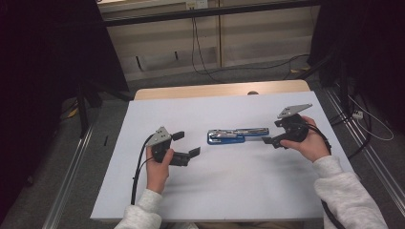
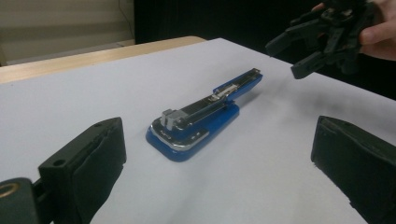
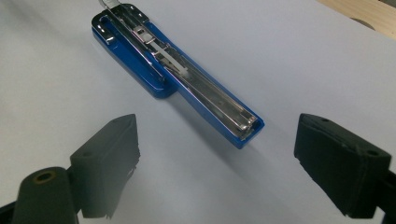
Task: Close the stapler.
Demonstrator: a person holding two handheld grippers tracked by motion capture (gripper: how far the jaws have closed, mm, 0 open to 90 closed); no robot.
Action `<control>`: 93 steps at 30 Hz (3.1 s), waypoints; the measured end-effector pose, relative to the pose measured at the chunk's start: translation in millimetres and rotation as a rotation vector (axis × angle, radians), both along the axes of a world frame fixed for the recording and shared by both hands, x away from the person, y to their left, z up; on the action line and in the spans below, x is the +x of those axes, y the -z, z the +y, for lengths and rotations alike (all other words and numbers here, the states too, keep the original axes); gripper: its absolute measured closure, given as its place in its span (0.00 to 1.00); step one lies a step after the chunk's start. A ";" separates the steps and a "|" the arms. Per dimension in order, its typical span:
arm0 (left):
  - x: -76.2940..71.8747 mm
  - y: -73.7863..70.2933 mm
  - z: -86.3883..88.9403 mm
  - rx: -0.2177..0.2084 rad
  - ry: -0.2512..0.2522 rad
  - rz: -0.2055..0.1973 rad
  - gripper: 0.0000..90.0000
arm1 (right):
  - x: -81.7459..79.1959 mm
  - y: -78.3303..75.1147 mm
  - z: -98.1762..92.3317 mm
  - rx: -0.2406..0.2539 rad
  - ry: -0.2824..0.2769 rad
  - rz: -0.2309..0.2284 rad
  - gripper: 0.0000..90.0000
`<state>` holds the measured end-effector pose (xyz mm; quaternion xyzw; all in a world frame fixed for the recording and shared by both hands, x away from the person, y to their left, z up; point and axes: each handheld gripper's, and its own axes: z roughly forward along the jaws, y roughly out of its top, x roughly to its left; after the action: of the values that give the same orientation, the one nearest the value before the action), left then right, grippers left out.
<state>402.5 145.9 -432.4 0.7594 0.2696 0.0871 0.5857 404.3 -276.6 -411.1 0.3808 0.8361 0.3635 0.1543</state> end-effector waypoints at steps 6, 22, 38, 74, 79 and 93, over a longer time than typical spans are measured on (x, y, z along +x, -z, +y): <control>13.3 4.1 -10.2 0.013 0.008 0.043 0.04 | -4.8 4.9 -7.5 -0.005 0.026 0.006 0.18; 34.9 15.7 -35.8 0.100 -0.058 0.064 0.29 | -8.2 10.5 -15.8 0.023 0.053 -0.020 0.49; 51.2 27.2 -40.6 0.230 -0.091 0.146 0.92 | -2.8 22.8 -22.9 -0.021 0.097 0.002 1.00; 56.9 36.0 -60.0 0.355 -0.058 0.134 0.98 | 13.8 40.3 -9.6 -0.079 0.074 0.032 1.00; 57.0 36.0 -60.1 0.359 -0.061 0.129 0.98 | 15.1 43.5 -7.2 -0.096 0.064 0.040 1.00; 57.1 36.4 -60.5 0.351 -0.067 0.141 0.98 | 13.2 27.6 3.8 -0.032 0.036 -0.042 1.00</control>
<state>459.6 85.4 -468.9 0.8448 0.3155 0.0989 0.4207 417.5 -272.8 -438.7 0.3856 0.8313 0.3552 0.1844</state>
